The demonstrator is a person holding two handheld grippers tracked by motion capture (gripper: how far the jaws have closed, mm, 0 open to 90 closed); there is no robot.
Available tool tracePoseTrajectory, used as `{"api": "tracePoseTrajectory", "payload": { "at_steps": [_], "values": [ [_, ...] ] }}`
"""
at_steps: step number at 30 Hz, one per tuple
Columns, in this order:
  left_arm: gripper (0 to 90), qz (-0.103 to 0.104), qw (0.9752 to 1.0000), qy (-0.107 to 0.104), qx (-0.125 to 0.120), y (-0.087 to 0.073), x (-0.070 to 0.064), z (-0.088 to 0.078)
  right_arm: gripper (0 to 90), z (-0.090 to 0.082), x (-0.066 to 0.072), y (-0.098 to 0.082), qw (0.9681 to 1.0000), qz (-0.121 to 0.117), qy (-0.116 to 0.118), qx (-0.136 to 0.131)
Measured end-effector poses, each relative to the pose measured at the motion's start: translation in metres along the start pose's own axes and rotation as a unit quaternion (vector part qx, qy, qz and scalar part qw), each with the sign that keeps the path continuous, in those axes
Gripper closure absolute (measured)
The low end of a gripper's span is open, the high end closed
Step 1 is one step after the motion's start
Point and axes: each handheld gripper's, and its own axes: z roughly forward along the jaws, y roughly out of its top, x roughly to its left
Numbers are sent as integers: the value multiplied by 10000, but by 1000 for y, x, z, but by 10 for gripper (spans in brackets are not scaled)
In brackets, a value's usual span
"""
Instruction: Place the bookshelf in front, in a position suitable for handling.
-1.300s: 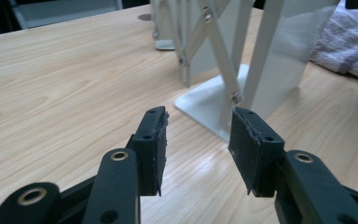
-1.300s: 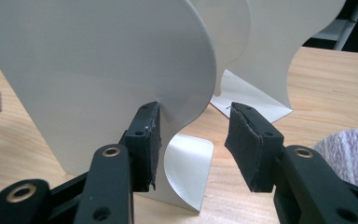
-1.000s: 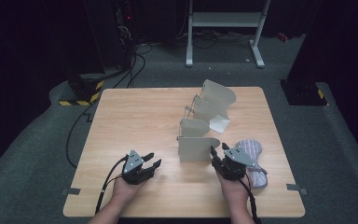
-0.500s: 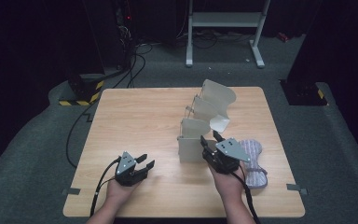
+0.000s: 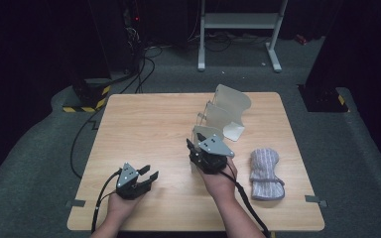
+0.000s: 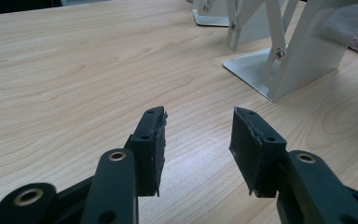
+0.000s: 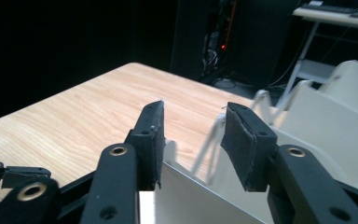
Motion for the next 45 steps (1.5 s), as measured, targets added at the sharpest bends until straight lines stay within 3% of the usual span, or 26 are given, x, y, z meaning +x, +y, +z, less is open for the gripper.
{"api": "tracePoseTrajectory", "payload": {
  "at_steps": [5,11,18,32,45],
  "values": [
    [546,-78,9999,74,-6,-3,6,-8,686,14,10,0,9997,-104,36,197],
    [545,-104,9999,111,4,-6,7,-12,794,19,14,-2,9992,-261,-23,316],
    [545,-112,9999,116,41,-7,7,-11,813,19,17,-2,9988,-414,0,274],
    [545,-173,9996,218,55,-11,10,-18,815,28,38,1,9977,-567,328,146],
    [545,-269,9989,384,7,-15,17,-30,816,40,82,6,9920,-821,957,33]
  ]
}}
